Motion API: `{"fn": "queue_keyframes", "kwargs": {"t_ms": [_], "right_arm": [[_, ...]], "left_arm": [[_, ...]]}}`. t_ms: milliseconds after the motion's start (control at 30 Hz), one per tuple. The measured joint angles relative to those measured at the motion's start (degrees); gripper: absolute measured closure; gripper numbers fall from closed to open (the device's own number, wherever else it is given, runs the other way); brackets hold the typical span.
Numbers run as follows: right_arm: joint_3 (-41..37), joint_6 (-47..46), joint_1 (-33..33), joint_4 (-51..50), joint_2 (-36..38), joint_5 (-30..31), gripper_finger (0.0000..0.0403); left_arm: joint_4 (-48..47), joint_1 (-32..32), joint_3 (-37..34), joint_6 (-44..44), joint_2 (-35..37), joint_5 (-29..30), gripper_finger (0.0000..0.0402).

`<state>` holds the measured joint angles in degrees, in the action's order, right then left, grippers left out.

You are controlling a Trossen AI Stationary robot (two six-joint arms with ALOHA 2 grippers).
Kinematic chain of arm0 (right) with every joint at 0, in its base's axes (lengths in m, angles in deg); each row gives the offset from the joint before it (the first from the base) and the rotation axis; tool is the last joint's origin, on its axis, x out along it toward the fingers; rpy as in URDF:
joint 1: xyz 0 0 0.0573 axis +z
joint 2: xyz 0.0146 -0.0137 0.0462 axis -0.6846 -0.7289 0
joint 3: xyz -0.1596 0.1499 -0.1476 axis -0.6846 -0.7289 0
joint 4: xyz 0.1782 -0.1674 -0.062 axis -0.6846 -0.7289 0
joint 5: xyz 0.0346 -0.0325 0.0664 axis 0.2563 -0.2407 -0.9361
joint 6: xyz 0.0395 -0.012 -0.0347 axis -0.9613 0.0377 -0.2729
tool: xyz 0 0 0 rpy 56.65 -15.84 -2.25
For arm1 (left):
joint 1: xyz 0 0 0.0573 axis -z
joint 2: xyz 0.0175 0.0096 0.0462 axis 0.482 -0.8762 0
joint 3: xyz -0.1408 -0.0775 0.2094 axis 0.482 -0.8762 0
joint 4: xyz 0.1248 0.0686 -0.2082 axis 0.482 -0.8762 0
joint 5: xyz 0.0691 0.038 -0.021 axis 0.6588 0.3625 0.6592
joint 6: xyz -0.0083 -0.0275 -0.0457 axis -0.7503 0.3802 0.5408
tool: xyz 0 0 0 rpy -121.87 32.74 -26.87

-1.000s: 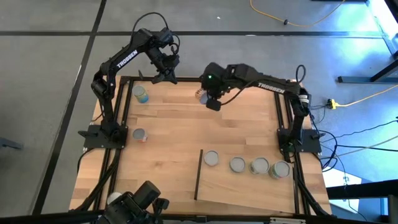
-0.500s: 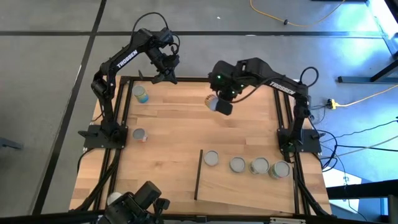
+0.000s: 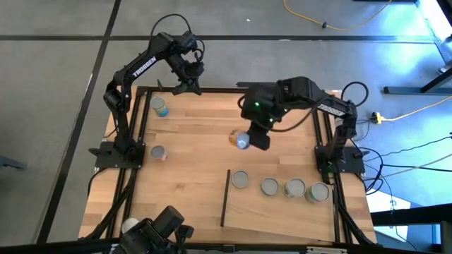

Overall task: Pick and place cans onto a shelf
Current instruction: Put the yellow canned black beans on the shelf aligned with the other pink canned chicken soup

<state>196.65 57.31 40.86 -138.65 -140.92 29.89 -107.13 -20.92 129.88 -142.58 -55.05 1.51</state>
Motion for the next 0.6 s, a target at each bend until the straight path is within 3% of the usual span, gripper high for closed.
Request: {"fn": "queue_keyframes", "kwargs": {"t_ms": [400, 600], "right_arm": [[0.0, -14.0, 9.8, 0.1, 0.2, -4.6, 0.0403], [0.0, -15.8, 13.1, 0.1, 0.2, -11.1, 0.0403]], "left_arm": [[1.0, 2.3, 0.0, 0.0, 0.0, 0.0, 0.0401], [1.2, 3.1, 0.0, 0.0, 0.0, 0.0, 0.0401]]}}
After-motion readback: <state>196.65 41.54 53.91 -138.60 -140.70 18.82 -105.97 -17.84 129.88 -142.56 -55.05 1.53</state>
